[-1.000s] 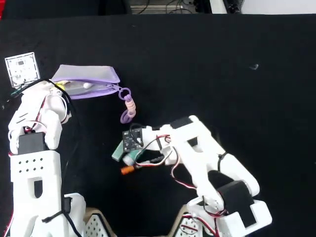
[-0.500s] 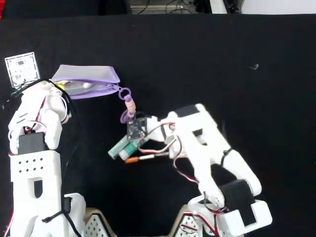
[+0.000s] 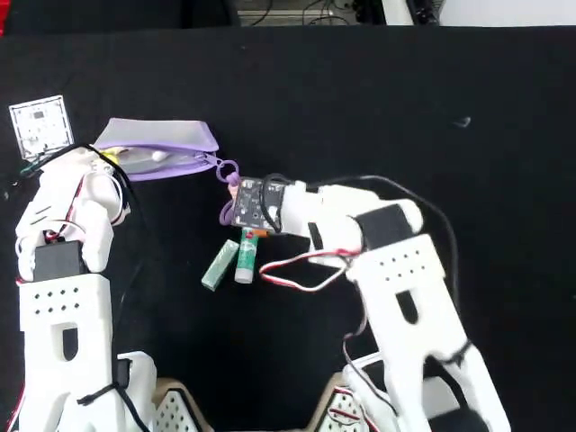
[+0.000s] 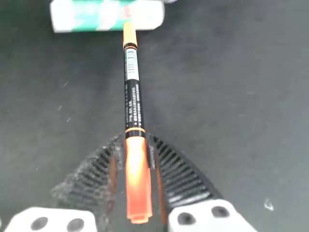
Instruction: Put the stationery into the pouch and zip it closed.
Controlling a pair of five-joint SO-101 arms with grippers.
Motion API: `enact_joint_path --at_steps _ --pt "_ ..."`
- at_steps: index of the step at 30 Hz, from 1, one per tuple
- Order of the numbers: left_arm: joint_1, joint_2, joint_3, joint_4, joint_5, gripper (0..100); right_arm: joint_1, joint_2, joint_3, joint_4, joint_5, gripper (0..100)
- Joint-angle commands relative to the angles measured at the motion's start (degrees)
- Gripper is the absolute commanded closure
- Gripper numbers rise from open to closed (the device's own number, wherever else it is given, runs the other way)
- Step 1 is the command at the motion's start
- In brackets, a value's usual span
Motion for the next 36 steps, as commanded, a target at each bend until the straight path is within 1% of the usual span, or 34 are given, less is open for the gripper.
enact_joint_path --at_steps 1,9,12,16,19,23,28,32,36 --pt "-0.2 -1.3 -0.3 -1.1 0.6 97 0.9 -4.8 -2.9 -1.6 -3.3 98.7" --pt "-0.2 -1.3 -0.3 -1.1 0.6 97 0.6 -11.9 -3.1 1.1 -4.2 98.7" --pt "-0.2 -1.3 -0.3 -1.1 0.6 97 0.4 -13.9 -4.6 0.0 -9.2 98.7" --pt "1.6 -1.3 0.2 -1.1 0.6 97 -3.7 -14.0 -9.0 -0.4 -15.7 98.7" --pt "3.3 -1.3 1.2 -1.6 0.4 97 -8.8 -14.0 -12.1 0.2 -18.6 98.7" --pt "3.3 -1.3 1.2 -1.6 0.4 97 -13.2 -14.0 -15.0 0.8 -21.1 98.7" --pt "3.2 -1.3 1.2 -1.6 0.4 97 -13.5 -12.4 -17.5 1.8 -21.3 98.7" --pt "3.0 -1.3 1.2 -1.6 0.4 97 -10.3 -10.1 -22.5 9.0 -18.1 98.7" --pt "3.1 -1.3 1.0 -1.6 0.4 97 -10.4 -8.5 -28.0 17.0 -16.8 98.7"
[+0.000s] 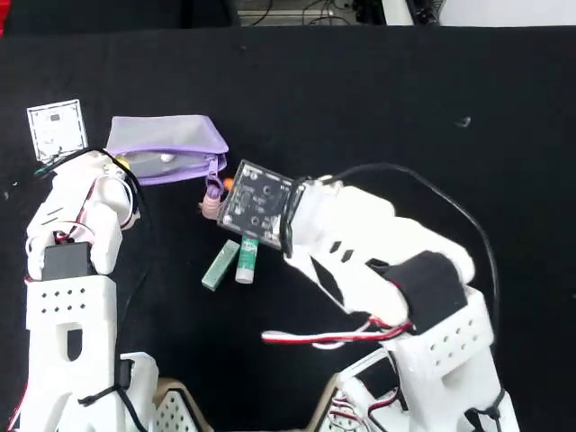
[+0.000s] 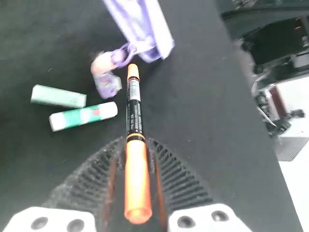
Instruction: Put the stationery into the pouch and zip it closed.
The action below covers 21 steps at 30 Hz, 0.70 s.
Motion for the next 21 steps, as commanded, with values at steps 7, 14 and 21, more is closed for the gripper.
enact_joint_path --at_steps 7,14,21 --pt "0.6 -1.3 -1.0 -1.6 0.4 97 -1.1 1.5 -13.0 7.3 0.4 98.7" --pt "0.6 -1.4 -1.0 -1.6 0.4 97 -8.6 4.9 -12.9 0.6 -6.7 98.7" --pt "0.6 -1.5 -0.8 -1.6 0.4 97 -8.9 14.5 -12.5 -7.4 -6.7 98.7"
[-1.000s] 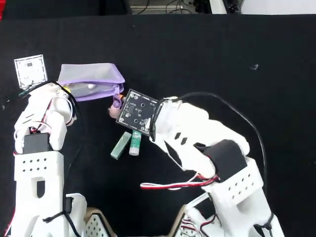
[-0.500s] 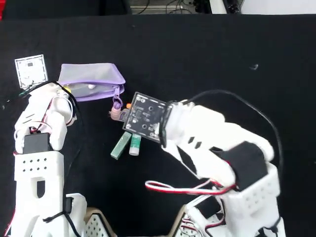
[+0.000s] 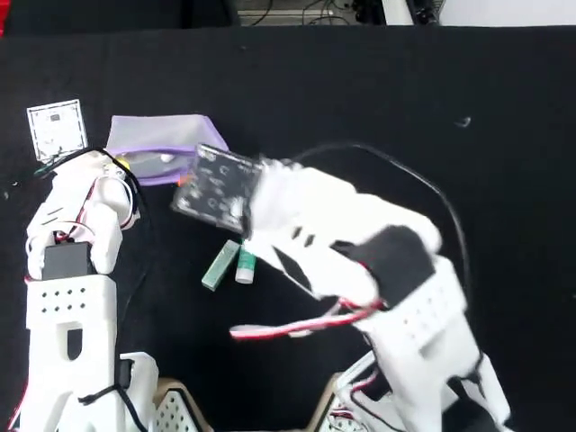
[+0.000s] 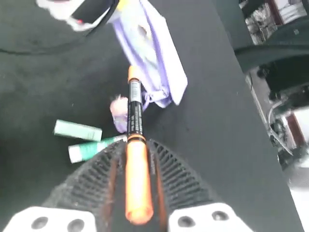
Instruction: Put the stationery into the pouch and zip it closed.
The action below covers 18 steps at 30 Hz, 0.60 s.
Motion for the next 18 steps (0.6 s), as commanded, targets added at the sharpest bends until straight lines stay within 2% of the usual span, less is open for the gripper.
enact_joint_path --at_steps 1,8,18 --pt "0.6 -1.5 -0.9 -1.6 0.4 97 -0.5 3.3 -2.4 -4.3 -0.7 98.7" --pt "0.7 -1.4 -0.9 -1.6 0.4 97 -0.4 3.1 -2.5 -7.6 -0.7 98.7" --pt "0.6 -1.4 -0.9 -1.6 0.3 97 -0.4 2.9 -5.1 -7.1 -0.7 98.7"
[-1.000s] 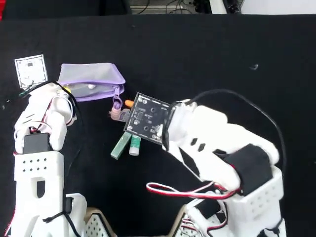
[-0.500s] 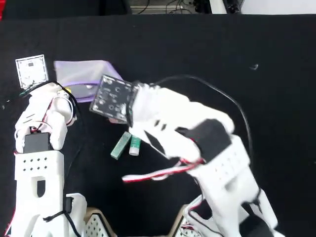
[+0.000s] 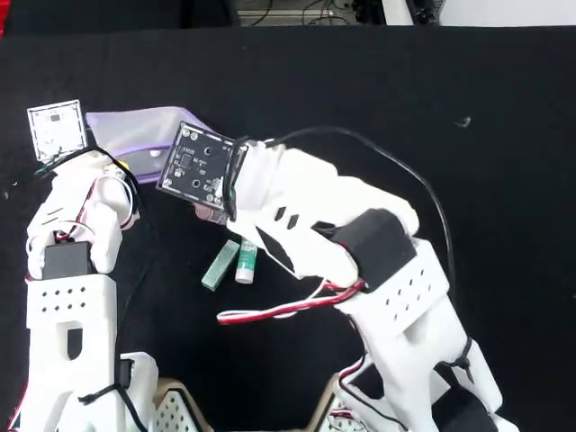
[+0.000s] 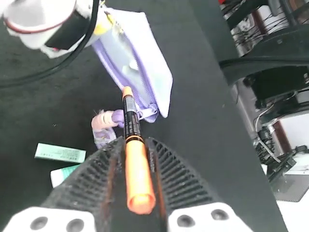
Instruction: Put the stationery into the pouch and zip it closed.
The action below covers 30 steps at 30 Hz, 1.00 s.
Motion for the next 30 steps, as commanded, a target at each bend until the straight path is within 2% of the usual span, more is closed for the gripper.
enact_joint_path --at_steps 1,8,15,19,26,30 --pt "0.6 -1.5 -1.0 -1.6 0.3 97 -0.4 -0.1 -3.6 -1.0 -0.7 98.7" --pt "0.7 -1.5 -1.0 -1.6 0.3 97 -0.5 1.6 -0.2 -4.4 -0.7 98.7" --pt "0.9 -1.7 -1.0 -1.6 0.3 97 -0.7 10.2 8.3 -14.5 -0.8 98.4" --pt "0.9 -1.7 -1.0 -1.6 0.3 97 -3.4 14.3 8.9 -15.1 -0.9 97.3" --pt "0.9 -1.7 -1.0 -1.5 0.4 97 -7.7 14.4 7.1 -15.6 -6.2 77.5" --pt "0.8 -1.8 -1.0 -1.3 0.4 97 -7.7 11.8 6.4 -14.2 -6.3 74.2"
